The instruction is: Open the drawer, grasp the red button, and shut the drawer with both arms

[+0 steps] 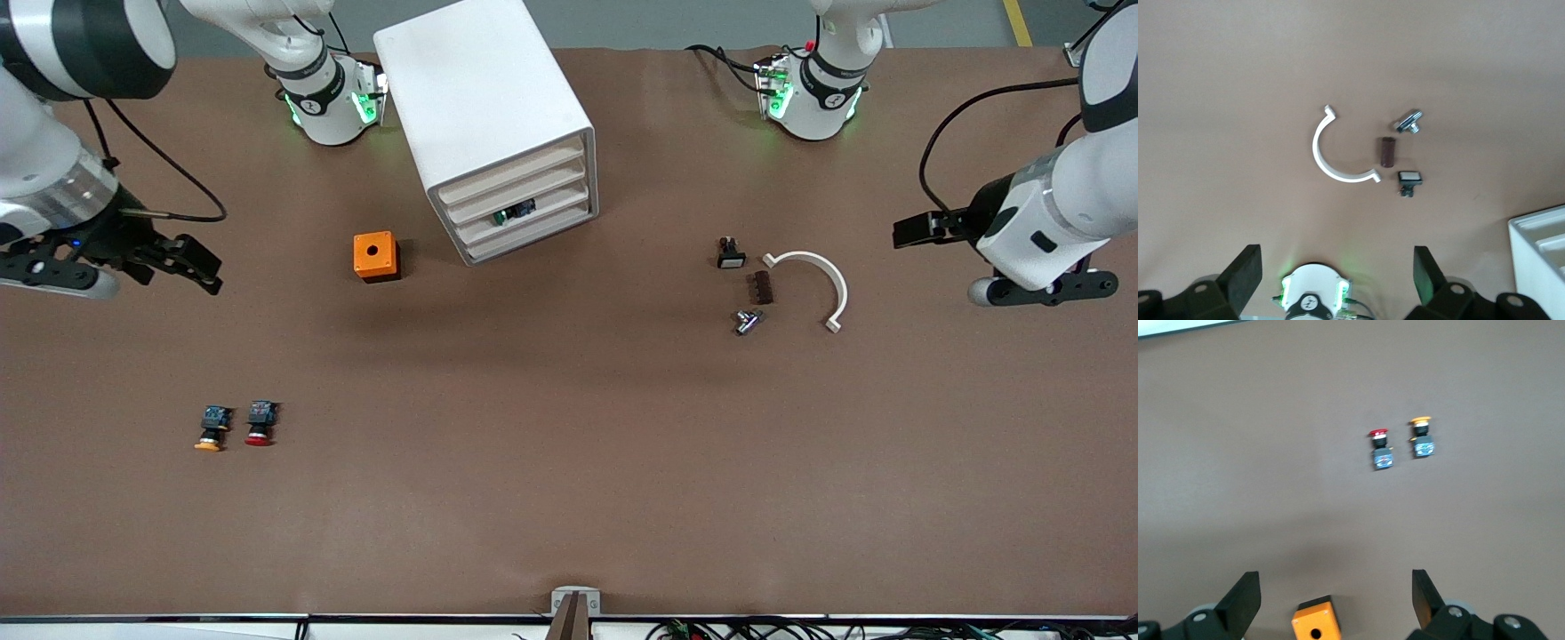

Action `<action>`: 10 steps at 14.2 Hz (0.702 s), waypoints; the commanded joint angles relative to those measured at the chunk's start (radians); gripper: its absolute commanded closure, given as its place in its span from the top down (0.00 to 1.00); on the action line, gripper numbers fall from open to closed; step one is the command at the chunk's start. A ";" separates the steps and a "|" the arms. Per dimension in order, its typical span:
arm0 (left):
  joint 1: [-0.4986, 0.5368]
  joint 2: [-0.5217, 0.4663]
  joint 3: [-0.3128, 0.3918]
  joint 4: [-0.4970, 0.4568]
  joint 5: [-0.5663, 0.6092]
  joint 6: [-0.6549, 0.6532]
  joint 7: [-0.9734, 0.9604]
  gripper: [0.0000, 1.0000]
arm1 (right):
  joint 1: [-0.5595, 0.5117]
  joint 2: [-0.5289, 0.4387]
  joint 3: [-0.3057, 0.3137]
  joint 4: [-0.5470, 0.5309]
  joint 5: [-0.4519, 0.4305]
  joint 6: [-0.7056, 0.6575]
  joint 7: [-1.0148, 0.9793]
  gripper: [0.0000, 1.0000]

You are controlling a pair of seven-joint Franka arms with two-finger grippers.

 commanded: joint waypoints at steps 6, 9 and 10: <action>-0.065 -0.345 0.147 -0.512 -0.016 0.337 0.132 1.00 | -0.073 0.016 0.009 0.125 0.019 -0.080 -0.069 1.00; -0.065 -0.351 0.149 -0.505 -0.004 0.402 0.133 1.00 | -0.072 0.022 0.012 0.217 0.022 -0.182 -0.071 1.00; -0.062 -0.348 0.149 -0.479 -0.001 0.405 0.137 1.00 | -0.072 0.034 0.012 0.250 0.028 -0.213 -0.072 1.00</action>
